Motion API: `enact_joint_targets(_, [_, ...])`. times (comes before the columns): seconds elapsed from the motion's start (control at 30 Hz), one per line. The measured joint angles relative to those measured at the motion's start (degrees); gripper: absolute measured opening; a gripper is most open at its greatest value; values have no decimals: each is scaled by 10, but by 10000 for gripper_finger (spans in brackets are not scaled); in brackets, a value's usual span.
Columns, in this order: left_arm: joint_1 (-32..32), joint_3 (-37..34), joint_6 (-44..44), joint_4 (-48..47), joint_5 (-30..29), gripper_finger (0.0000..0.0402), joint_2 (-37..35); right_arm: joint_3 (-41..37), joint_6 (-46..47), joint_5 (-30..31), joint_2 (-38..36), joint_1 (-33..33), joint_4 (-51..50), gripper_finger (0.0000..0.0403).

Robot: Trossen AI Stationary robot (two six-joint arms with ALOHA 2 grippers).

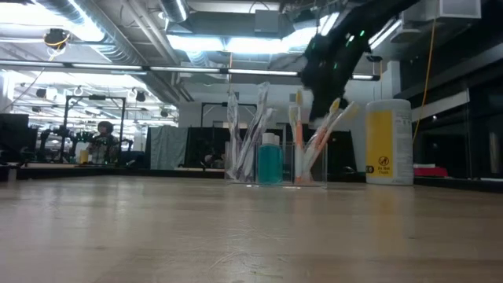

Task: Pick & Place toothbrushing station
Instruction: Put the orange toothbrush into the right section of the transparent organizer

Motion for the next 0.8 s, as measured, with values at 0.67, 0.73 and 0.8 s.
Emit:
enact_joint_targets(0.67, [148, -2, -192, -238, 326, 157, -17, 2, 246, -151, -290, 249, 134, 16])
enact_joint_targets(0.73, [179, -2, -152, -191, 327, 165, -18, 2, 268, -132, -296, 284, 164, 16])
enact_joint_targets(0.8, [211, -2, -130, -145, 347, 172, -18, 2, 283, -115, -300, 317, 186, 16])
